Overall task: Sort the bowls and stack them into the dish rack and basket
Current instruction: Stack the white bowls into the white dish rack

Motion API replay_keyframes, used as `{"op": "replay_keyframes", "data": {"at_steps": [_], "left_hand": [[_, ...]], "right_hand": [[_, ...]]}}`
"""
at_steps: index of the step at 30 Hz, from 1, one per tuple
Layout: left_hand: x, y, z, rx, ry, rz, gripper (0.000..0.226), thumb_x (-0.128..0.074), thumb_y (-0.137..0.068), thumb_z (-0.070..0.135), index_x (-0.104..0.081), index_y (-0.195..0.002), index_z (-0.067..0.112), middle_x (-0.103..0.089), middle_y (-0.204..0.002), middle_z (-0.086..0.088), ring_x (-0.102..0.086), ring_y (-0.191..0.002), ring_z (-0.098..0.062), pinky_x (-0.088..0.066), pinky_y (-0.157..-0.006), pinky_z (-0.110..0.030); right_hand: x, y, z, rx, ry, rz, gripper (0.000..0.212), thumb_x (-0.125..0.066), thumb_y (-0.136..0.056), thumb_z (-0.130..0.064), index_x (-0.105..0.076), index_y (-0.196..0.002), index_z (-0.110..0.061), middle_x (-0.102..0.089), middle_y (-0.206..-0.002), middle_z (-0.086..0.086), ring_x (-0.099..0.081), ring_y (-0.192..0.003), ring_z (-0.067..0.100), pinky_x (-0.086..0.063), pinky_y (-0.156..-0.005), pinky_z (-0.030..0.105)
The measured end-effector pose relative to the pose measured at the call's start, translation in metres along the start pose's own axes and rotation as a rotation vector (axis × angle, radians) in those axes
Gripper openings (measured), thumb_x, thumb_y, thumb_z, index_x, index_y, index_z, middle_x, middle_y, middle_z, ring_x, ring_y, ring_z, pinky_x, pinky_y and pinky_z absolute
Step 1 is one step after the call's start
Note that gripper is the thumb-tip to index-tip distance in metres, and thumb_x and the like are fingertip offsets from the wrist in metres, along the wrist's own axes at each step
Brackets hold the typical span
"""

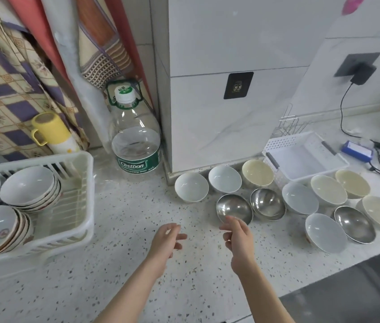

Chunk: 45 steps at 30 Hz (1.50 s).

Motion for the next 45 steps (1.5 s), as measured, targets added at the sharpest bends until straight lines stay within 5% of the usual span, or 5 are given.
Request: {"op": "replay_keyframes", "data": {"at_steps": [4,10,14,26,45], "left_hand": [[-0.025,-0.029,0.019,0.044,0.053,0.024,0.028,-0.055,-0.098,0.033,-0.051,-0.123,0.022,-0.076,-0.100,-0.001,-0.057,-0.066,-0.013,-0.030,-0.043,-0.020],[-0.059,-0.065,0.034,0.132,0.184,0.094,0.020,-0.054,-0.099,0.032,-0.056,-0.116,0.020,-0.073,-0.103,-0.009,-0.055,-0.055,-0.013,-0.024,-0.038,-0.019],[-0.067,-0.077,0.035,0.153,0.249,0.155,0.009,-0.050,-0.100,0.025,-0.058,-0.100,0.021,-0.075,-0.099,-0.010,-0.053,-0.054,-0.013,-0.025,-0.035,-0.017],[-0.061,-0.090,0.028,0.143,0.264,0.294,0.020,-0.042,-0.091,0.003,-0.060,-0.101,0.003,-0.077,-0.085,-0.013,-0.027,-0.044,-0.008,-0.024,-0.037,-0.019],[-0.021,-0.022,0.030,0.002,0.573,0.241,0.026,-0.047,-0.095,0.010,-0.064,-0.113,0.003,-0.076,-0.089,-0.019,-0.032,-0.041,-0.005,-0.026,-0.035,-0.017]], "right_hand": [[0.025,-0.040,-0.034,0.076,0.045,0.075,0.016,-0.054,-0.093,-0.012,-0.068,-0.096,-0.021,-0.074,-0.082,-0.001,-0.047,-0.047,0.005,-0.038,-0.049,0.019],[0.041,-0.112,-0.082,0.132,0.329,0.016,0.006,-0.052,-0.075,-0.012,-0.057,-0.072,-0.010,-0.051,-0.054,-0.002,-0.047,-0.046,0.013,-0.037,-0.047,0.025],[0.030,-0.148,-0.091,0.111,0.541,-0.102,0.030,-0.046,-0.079,-0.004,-0.036,-0.054,-0.015,-0.035,-0.037,-0.012,-0.048,-0.040,0.012,-0.027,-0.046,0.023],[0.009,-0.201,-0.070,-0.074,0.611,-0.194,0.015,-0.048,-0.089,-0.001,-0.058,-0.078,0.003,-0.060,-0.058,0.012,-0.052,-0.037,0.013,-0.045,-0.050,0.027],[-0.027,-0.162,-0.092,0.268,0.781,-0.196,0.025,-0.049,-0.076,-0.004,-0.059,-0.060,0.012,-0.066,-0.057,0.022,-0.048,-0.050,0.024,-0.039,-0.052,0.030]]}}
Point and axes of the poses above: each hand's wrist, its own y-axis away from the middle knuckle, its own x-axis out of the back of the hand, z = x × y, the point moved 6 cm from there along -y, towards the middle knuckle
